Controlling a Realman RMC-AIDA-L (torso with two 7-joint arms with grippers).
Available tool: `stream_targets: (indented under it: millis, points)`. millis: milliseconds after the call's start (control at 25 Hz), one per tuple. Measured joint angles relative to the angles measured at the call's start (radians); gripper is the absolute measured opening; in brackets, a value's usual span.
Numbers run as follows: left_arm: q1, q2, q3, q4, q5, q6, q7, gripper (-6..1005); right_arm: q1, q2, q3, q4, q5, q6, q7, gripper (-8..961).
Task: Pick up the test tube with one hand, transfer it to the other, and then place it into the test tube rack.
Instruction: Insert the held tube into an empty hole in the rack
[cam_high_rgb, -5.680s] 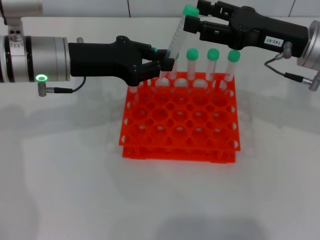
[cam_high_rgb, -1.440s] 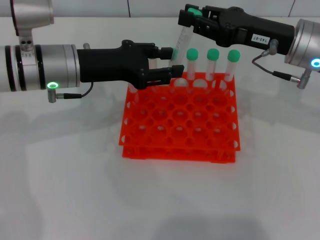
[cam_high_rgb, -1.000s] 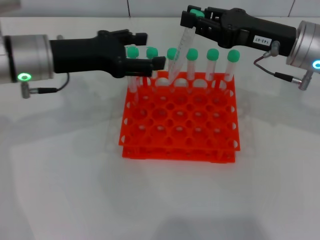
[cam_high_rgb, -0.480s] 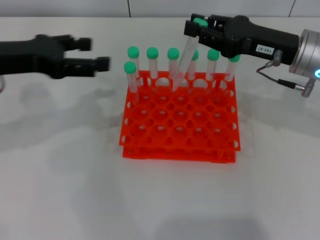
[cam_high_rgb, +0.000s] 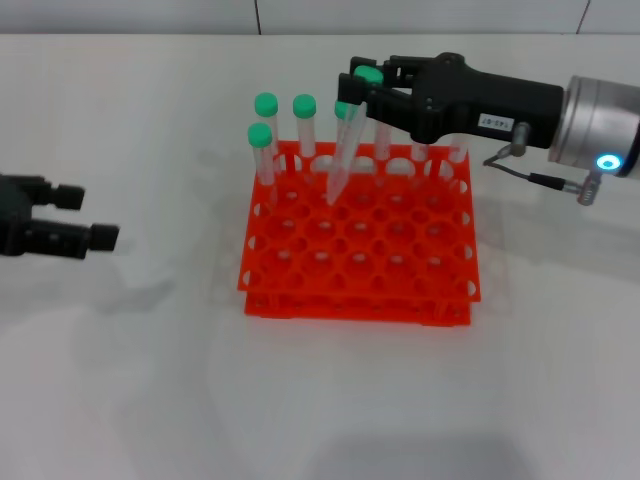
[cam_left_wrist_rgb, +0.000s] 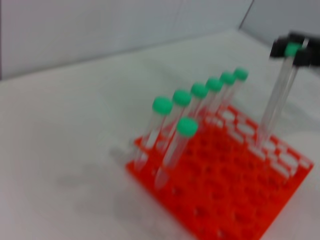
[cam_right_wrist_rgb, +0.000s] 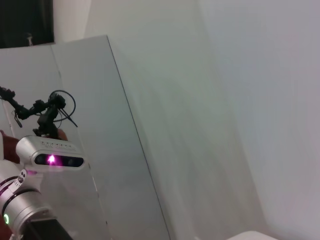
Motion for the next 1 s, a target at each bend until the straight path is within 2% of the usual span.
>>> stream_targets:
  millis: [160, 440, 1000]
  points:
    - [-0.002, 0.007, -0.002, 0.014, 0.06, 0.01, 0.033, 888, 0.01, 0.0, -0.067, -0.001, 0.065, 0.044, -0.025, 259]
    - [-0.003, 0.023, -0.002, 0.016, 0.066, 0.028, 0.132, 887, 0.017, 0.0, -0.167, -0.013, 0.191, 0.127, -0.08, 258]
    - [-0.009, 0.023, 0.0, 0.014, 0.084, 0.046, 0.2, 887, 0.013, 0.0, -0.315, -0.06, 0.316, 0.274, -0.2, 259]
